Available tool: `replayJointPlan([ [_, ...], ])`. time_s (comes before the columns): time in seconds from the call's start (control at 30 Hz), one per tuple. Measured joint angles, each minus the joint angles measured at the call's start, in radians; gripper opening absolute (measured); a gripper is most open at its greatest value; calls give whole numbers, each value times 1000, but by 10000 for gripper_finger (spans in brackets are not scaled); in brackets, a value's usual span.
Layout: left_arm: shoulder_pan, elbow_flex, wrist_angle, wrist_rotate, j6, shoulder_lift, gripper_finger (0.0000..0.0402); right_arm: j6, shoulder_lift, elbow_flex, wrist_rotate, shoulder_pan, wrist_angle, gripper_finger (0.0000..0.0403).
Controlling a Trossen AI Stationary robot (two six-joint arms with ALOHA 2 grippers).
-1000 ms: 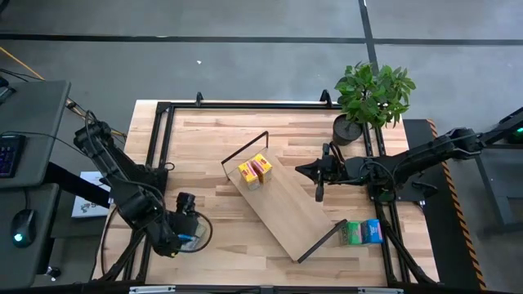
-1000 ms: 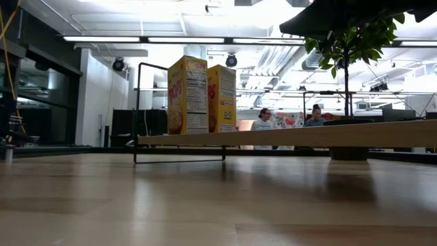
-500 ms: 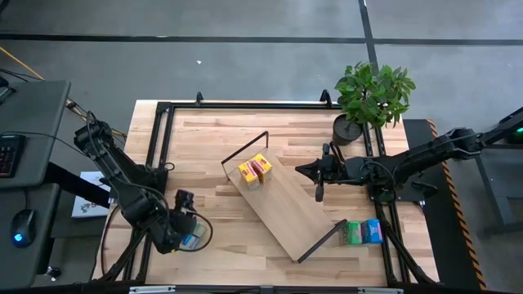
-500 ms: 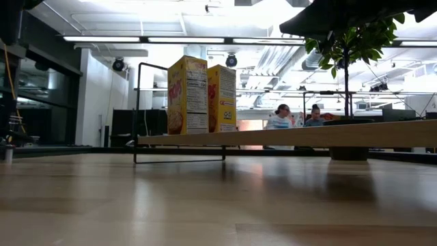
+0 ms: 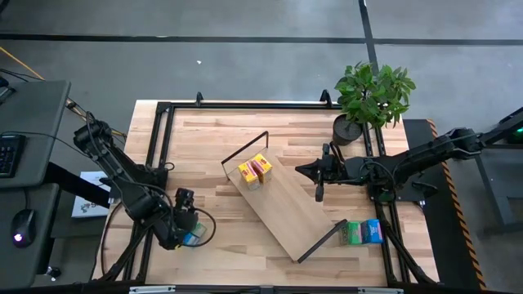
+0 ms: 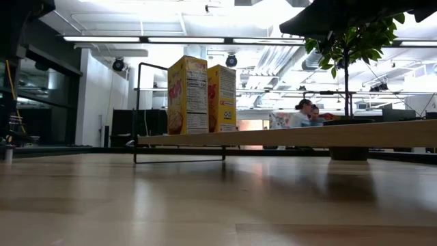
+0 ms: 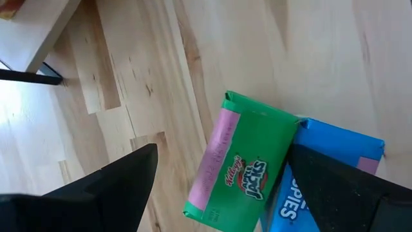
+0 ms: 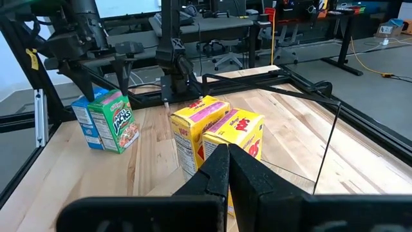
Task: Stack cereal on shelf
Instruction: Put the left green cereal box on the shelf
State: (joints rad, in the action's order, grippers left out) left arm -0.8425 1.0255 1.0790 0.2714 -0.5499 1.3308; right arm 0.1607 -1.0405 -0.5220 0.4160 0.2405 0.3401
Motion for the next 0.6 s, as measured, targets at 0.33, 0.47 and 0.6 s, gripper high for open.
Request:
replayJointPlan([
  [0.33, 0, -14, -31, -21, 26, -4, 344, 0, 0, 0, 0, 0, 0, 1],
  [0.47, 4, -14, -20, -32, 7, -3, 344, 19, 0, 0, 0, 0, 0, 1],
  [0.6, 15, -14, -18, -53, 1, -3, 343, 22, 0, 0, 0, 0, 0, 1],
])
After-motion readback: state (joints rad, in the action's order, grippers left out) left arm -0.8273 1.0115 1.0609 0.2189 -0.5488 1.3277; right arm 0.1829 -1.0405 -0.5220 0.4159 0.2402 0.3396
